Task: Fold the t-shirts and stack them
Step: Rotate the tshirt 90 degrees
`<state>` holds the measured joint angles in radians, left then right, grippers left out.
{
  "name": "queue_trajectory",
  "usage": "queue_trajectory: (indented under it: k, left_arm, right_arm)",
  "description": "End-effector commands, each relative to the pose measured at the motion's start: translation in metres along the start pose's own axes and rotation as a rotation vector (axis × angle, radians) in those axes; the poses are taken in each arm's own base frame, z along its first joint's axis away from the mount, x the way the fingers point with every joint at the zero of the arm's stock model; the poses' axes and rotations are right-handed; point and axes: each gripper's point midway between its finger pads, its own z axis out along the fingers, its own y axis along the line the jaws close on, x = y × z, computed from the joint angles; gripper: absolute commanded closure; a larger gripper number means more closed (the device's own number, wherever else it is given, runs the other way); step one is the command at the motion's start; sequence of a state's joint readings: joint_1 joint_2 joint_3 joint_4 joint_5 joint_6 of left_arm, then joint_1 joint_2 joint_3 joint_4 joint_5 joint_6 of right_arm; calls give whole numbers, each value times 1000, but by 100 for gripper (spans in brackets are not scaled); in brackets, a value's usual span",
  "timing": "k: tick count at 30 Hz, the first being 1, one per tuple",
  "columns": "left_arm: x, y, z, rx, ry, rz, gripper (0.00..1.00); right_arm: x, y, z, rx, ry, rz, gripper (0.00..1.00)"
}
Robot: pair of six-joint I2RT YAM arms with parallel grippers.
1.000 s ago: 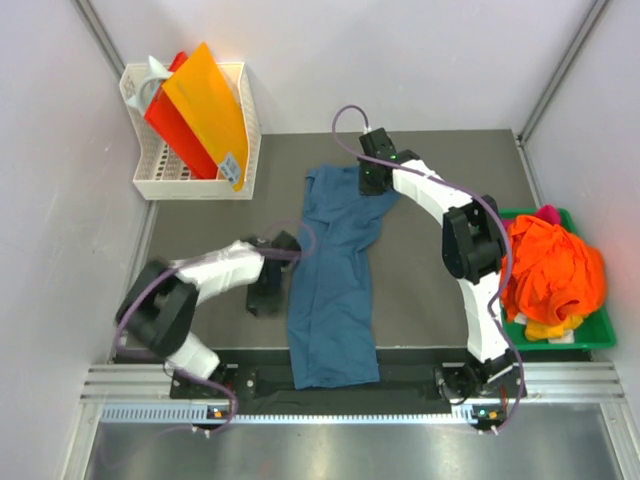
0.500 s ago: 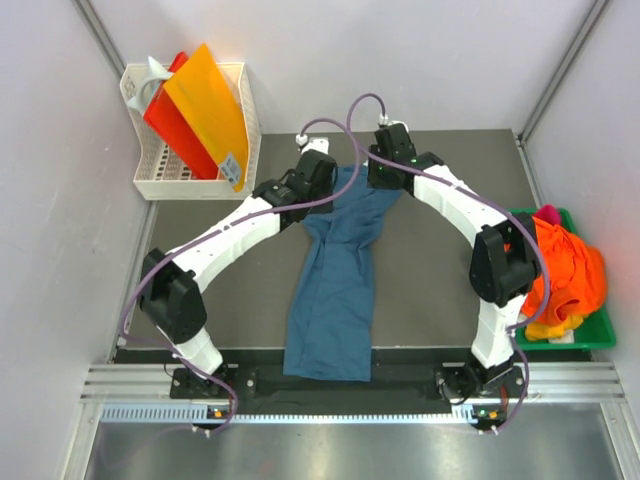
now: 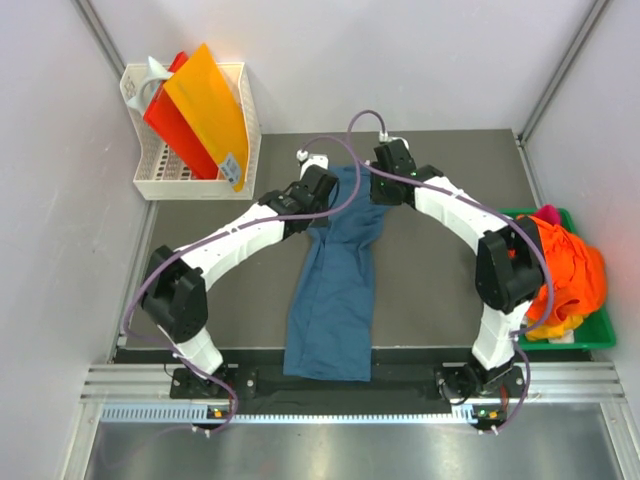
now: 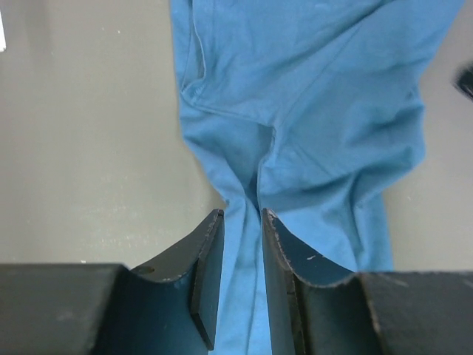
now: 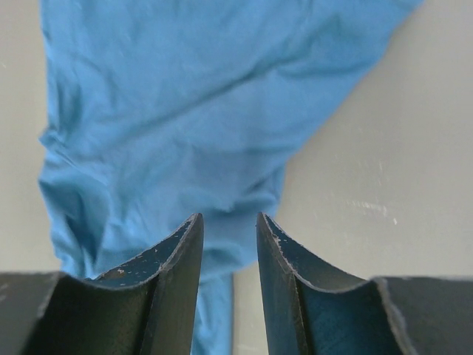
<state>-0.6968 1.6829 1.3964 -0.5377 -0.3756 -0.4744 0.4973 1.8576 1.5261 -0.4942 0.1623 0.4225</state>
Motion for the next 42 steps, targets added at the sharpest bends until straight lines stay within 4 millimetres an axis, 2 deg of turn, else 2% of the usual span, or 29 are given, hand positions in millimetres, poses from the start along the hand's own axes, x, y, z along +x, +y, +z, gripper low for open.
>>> queue_trajectory:
  k: [1,2,3,4,5,6,7,8,9,10,16,20,21,24,25,29,30,32,33,34,35,37,38,39,42]
  left_arm:
    - [-21,-8,18,-21,-62,33,67]
    - [-16,-9,29,-30,-41,51,68]
    - [-24,-14,30,-20,-48,49,68]
    - [-20,-17,40,-18,-27,54,68]
    - [-28,-19,43,-7,-39,43,68]
    - [-30,-25,51,15,-38,32,69]
    - [-27,-23,61,12,-23,16,69]
    - [-33,-29,64,39,-30,1,69]
    - [-30,-27,75,44,-11,-15,70]
    - [-38,-27,77,48,-19,-34,70]
    - [-35,-31,116,48,15,-29,74]
    - [-18,-22,151,34,89,-66,83]
    - [-19,-24,154,48,93,-75,87]
    - [-9,-18,170,34,127,-86,92]
    - [-12,-17,172,32,124,-95,93]
    - [-2,-10,191,15,173,-120,95]
    - [-7,-9,193,17,167,-130,95]
    - [1,-5,206,10,198,-147,95]
    - [-6,-6,206,17,196,-154,95]
    - [2,-1,212,5,225,-160,95]
    - [-8,-2,213,14,211,-170,95]
    - [-7,6,225,12,234,-199,94]
    - [-15,5,225,29,230,-210,94]
    - [-14,9,230,33,241,-226,94]
    - [-25,22,238,47,222,-273,92]
  right_arm:
    - [-19,5,-28,-29,-102,5,64]
    - [-19,4,-29,-26,-106,2,64]
    - [-13,0,-26,-15,-96,-4,64]
    - [-11,-1,-25,-11,-91,-10,64]
    - [-8,-3,-20,-4,-79,-21,64]
    - [-10,-4,-18,0,-82,-18,64]
    - [-11,-5,-16,1,-82,-17,65]
    - [-8,-5,-6,3,-62,-17,65]
    - [-17,-1,-4,-20,-69,-9,65]
    - [-19,0,0,-26,-65,-6,66]
    - [-23,7,40,-39,-7,1,69]
    - [-22,7,70,-44,34,29,75]
    - [-22,7,73,-49,40,37,80]
    - [-20,7,83,-51,52,50,84]
    - [-20,6,85,-50,56,51,85]
    - [-15,-5,104,-45,101,90,86]
    - [-13,-7,108,-46,114,99,86]
    - [-8,-11,117,-53,155,130,86]
    - [-6,-12,120,-59,170,137,85]
    - [-2,-16,123,-50,193,144,85]
    - [-6,-20,130,-44,192,154,84]
    - [-4,-24,135,-43,221,174,83]
    - [-10,-27,142,-51,220,188,82]
    - [-11,-29,145,-54,224,196,82]
    - [-19,-32,156,-66,226,222,80]
